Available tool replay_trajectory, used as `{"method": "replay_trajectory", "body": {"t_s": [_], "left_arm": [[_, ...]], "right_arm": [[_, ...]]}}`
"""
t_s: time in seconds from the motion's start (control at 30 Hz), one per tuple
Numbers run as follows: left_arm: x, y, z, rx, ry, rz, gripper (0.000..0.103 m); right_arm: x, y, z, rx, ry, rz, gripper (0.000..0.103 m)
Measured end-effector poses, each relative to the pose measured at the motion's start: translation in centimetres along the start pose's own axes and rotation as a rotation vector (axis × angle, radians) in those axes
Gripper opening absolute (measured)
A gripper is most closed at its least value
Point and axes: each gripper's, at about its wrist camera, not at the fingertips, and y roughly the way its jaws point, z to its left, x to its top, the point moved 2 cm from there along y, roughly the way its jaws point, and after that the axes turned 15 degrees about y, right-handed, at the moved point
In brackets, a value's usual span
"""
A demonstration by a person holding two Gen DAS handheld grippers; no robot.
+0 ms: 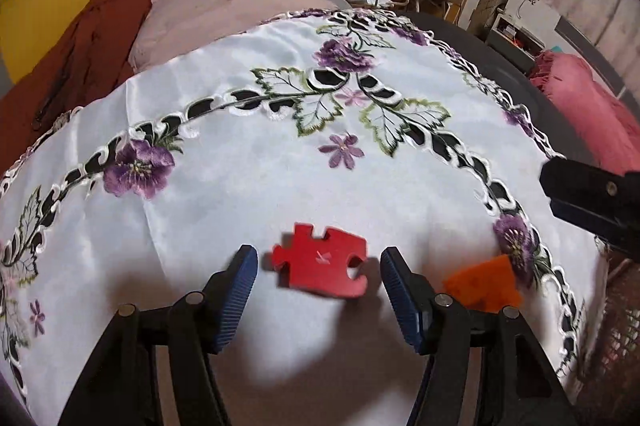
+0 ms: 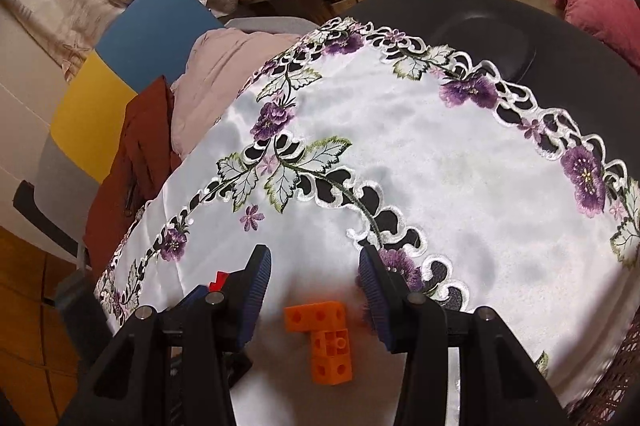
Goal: Organize rigid objects
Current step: 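Grasp the red K puzzle piece with the left gripper while the right gripper grasps the orange cube stack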
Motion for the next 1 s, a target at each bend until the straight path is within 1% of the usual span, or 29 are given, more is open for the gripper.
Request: {"method": "replay_trajectory", "body": {"t_s": [0.03,0.07,0.1,0.17,0.27,0.37,0.47,0.6,0.7,0.8,0.9,1.0], "left_arm": [[0.1,0.1,0.0,0.000,0.002,0.000,0.063],[0.2,0.1,0.1,-0.005,0.002,-0.003,0.058],[0.2,0.0,0.0,-0.015,0.003,-0.011,0.047],[0.2,-0.1,0.0,-0.029,0.002,-0.016,0.047],[-0.3,-0.5,-0.3,-0.022,0.012,-0.025,0.047],[-1.2,-1.8,0.2,-0.015,-0.026,-0.045,0.047],[-2.7,-3.7,0.8,0.011,-0.061,-0.061,0.047],[-5.8,-6.6,1.6,0.055,-0.105,-0.074,0.047],[-8.6,-8.7,2.4,0.070,-0.171,-0.087,0.047],[-11.1,-10.5,2.9,0.085,-0.231,-0.088,0.047],[-13.6,-12.2,2.8,0.107,-0.261,-0.094,0.047],[-15.4,-13.5,2.5,0.114,-0.276,-0.106,0.047]], "right_arm": [[0.0,0.0,0.0,0.001,0.000,0.002,0.047],[0.0,0.1,0.0,0.000,0.001,0.002,0.047],[0.0,0.1,0.0,-0.004,0.001,0.002,0.047],[-0.1,0.3,0.0,-0.006,-0.003,0.009,0.047],[-0.1,0.3,0.1,-0.013,-0.006,0.006,0.047],[-0.1,0.4,-0.1,-0.010,0.002,0.014,0.047],[-0.3,1.0,0.0,-0.010,-0.006,0.049,0.047],[-1.2,1.8,0.7,-0.016,-0.055,0.106,0.047],[-1.8,2.4,0.9,-0.057,-0.095,0.126,0.047],[-2.3,3.4,0.9,-0.095,-0.120,0.177,0.047],[-2.9,4.1,1.2,-0.125,-0.160,0.205,0.047],[-3.7,4.8,1.6,-0.181,-0.220,0.226,0.047]]}}
